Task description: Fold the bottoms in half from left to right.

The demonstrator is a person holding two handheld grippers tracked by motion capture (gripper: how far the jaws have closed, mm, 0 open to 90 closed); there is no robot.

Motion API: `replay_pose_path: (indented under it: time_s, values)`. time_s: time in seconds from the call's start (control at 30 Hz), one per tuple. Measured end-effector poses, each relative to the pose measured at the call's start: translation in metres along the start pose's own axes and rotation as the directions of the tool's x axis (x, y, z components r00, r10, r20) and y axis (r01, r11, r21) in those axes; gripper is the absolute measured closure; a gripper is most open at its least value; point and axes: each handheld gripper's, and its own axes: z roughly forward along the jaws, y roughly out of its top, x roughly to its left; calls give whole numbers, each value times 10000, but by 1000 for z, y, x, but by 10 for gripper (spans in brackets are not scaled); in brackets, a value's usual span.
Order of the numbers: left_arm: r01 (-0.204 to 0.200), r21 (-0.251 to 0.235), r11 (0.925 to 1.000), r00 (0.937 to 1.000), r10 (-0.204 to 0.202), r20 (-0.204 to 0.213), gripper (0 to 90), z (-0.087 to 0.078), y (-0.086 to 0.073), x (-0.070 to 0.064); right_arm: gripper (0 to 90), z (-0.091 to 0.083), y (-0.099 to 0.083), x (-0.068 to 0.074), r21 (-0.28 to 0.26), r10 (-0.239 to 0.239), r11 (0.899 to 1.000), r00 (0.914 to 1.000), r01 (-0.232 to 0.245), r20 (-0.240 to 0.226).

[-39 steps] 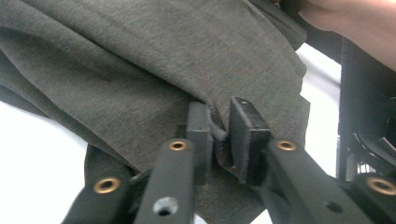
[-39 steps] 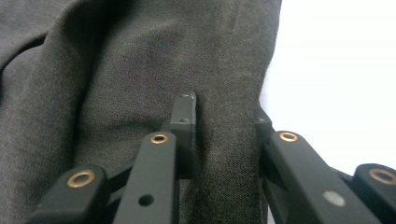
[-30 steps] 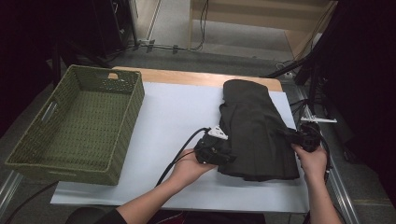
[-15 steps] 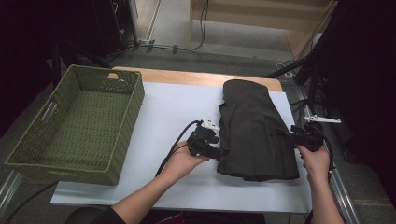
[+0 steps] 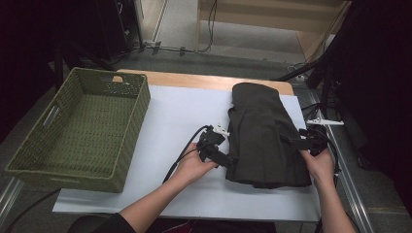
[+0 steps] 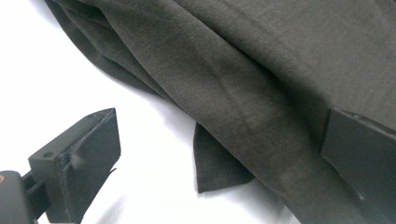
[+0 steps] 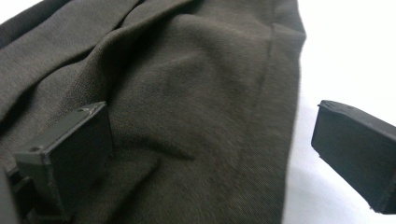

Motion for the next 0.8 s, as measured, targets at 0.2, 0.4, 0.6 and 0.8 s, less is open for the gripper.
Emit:
replay_pose_path:
  time_s: [0.2,0.4,0.6,0.8]
  values:
    - [-164,109,9998,9995,167,-264,0,9,-1,-2,0,11,1,-1,193,-119,9997,9999,118,38]
    - [-202,2,9998,9989,202,-416,0,18,-1,-4,0,23,2,-6,112,-68,9999,9999,67,100]
    - [-96,-133,9999,9988,90,-475,0,26,1,-2,0,33,1,-11,3,-146,9999,9995,146,284]
    - [-164,34,9999,9982,165,-582,0,36,4,-4,0,44,4,-8,600,-464,9973,9977,433,499]
